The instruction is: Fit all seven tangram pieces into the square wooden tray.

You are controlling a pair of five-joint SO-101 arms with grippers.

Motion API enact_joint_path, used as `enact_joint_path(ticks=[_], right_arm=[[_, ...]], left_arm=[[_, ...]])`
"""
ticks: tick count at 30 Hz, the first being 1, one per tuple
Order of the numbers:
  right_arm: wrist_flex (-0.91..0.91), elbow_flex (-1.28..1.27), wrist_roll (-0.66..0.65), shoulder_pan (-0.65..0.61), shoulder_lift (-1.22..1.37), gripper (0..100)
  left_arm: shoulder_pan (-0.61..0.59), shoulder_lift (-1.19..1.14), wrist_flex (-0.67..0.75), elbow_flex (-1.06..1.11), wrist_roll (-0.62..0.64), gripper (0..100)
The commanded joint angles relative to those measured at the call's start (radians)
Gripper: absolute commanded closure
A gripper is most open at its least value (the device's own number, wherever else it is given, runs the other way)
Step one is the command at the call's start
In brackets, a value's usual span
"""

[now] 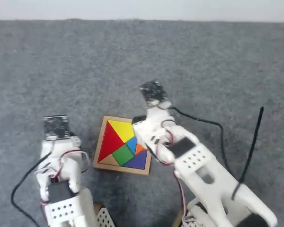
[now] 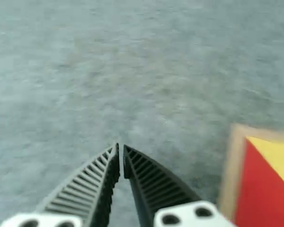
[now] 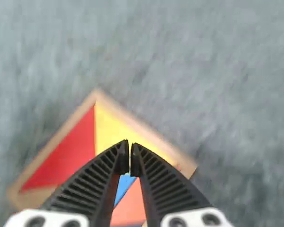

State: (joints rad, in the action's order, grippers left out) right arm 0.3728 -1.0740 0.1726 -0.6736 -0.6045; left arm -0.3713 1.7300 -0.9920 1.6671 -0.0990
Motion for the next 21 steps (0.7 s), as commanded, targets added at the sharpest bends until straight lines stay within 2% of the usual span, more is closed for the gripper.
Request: enact_joint_path(ticks=[1, 4, 7, 14, 21], right_arm=[[-0.361, -0.106, -0.015, 0.047, -0.076, 99.0], [-0.519, -0.160, -0.015, 0.028, -0.073, 99.1], [-0.521, -0.196, -0.034, 0.021, -0.084, 99.0], [-0.529, -0.333, -0.287, 0.059, -0.085, 99.1], [-0.530, -0.446, -0.313, 0.163, -0.085, 99.1]], left_arm=[[0.100, 0.008, 0.017, 0.022, -0.011, 99], [0.087, 0.009, 0.012, 0.021, -0.009, 99], [0.069, 0.009, -0.008, 0.021, -0.009, 99], [0.060, 0.011, -0.164, 0.021, -0.008, 99], [0.060, 0.011, -0.186, 0.018, -0.008, 99]])
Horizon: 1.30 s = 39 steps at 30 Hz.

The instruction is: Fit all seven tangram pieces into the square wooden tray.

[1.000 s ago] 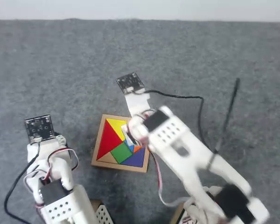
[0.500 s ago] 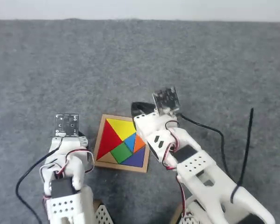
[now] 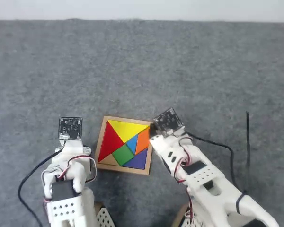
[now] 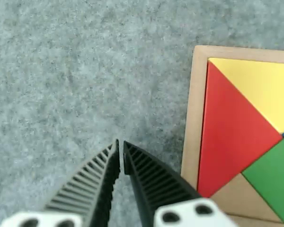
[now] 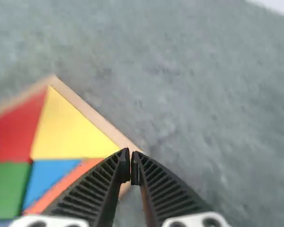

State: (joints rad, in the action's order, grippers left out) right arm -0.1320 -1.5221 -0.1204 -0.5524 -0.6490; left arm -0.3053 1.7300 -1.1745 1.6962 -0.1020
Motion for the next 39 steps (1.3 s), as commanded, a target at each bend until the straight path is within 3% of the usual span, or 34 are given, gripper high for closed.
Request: enact_joint_path(ticks=[1, 9, 16, 20, 39], right_arm=[[-0.025, 0.003, -0.020, 0.045, -0.042, 99.1], [-0.025, 0.003, -0.029, 0.056, -0.042, 99.1], [-0.025, -0.038, -0.046, 0.142, -0.041, 99.0], [-0.025, -0.072, -0.107, 0.097, -0.041, 98.9], [-0.087, -0.092, -0.112, 0.073, -0.042, 98.8]], left_arm=[[-0.006, 0.011, -0.003, -0.012, -0.005, 99], [-0.006, 0.011, -0.003, -0.012, -0.005, 99], [-0.006, 0.011, -0.003, -0.012, -0.005, 99], [-0.006, 0.011, -0.003, -0.012, -0.005, 99], [-0.006, 0.011, -0.003, -0.012, -0.005, 99]])
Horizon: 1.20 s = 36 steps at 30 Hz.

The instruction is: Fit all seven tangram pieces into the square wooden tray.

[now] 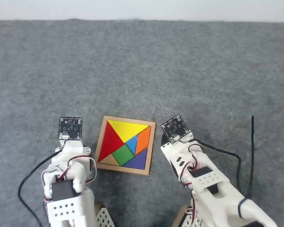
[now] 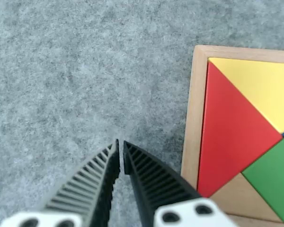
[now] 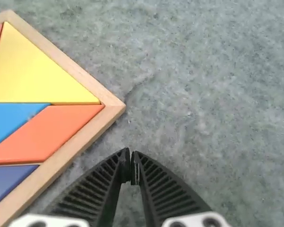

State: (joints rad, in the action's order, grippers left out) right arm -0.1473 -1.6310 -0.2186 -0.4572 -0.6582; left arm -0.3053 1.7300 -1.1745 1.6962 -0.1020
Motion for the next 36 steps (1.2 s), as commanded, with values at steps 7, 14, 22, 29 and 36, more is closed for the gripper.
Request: enact_joint_path(ticks=[7, 14, 22, 29, 36], right_arm=[[-0.529, -0.035, -0.008, 0.088, -0.024, 98.8], [-0.567, -0.035, 0.064, 0.131, -0.033, 99.1], [-0.619, -0.035, 0.063, 0.154, -0.033, 99.1], [-0.694, -0.037, 0.152, 0.257, -0.033, 99.1], [-0.759, -0.037, 0.428, 0.335, -0.033, 99.0]], left_arm=[[-0.006, 0.011, -0.003, -0.012, -0.005, 99], [-0.006, 0.011, -0.003, -0.012, -0.005, 99], [-0.006, 0.011, -0.003, -0.012, -0.005, 99], [-0.006, 0.011, -0.003, -0.012, -0.005, 99], [-0.006, 0.011, -0.003, -0.012, -0.005, 99]])
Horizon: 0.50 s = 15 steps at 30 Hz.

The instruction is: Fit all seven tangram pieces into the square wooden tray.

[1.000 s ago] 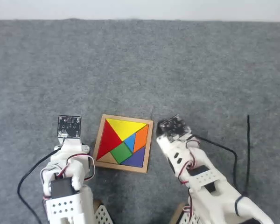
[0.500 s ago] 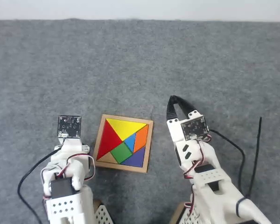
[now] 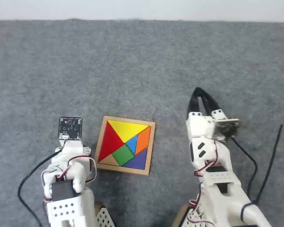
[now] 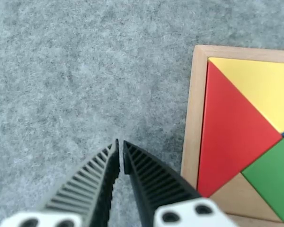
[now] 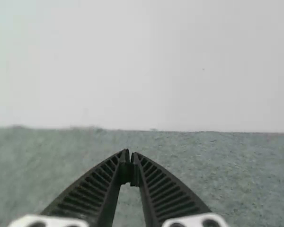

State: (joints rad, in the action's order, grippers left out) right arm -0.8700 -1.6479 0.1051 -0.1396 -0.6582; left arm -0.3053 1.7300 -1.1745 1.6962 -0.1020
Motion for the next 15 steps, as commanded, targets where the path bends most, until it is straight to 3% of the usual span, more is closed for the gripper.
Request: enact_joint_path(ticks=[1, 7, 12, 15], right_arm=[[-0.042, -0.020, 0.140, 0.024, -0.033, 99.0], [-0.163, -0.020, 0.192, 0.025, -0.033, 98.9], [-0.272, -0.020, -0.026, 0.042, -0.033, 98.9], [-0.320, -0.020, -0.061, 0.047, -0.033, 98.8]], left_arm=[[-0.006, 0.011, -0.003, -0.012, -0.005, 99], [-0.006, 0.011, -0.003, -0.012, -0.005, 99], [-0.006, 0.011, -0.003, -0.012, -0.005, 99], [-0.006, 0.011, -0.003, -0.012, -0.005, 99]])
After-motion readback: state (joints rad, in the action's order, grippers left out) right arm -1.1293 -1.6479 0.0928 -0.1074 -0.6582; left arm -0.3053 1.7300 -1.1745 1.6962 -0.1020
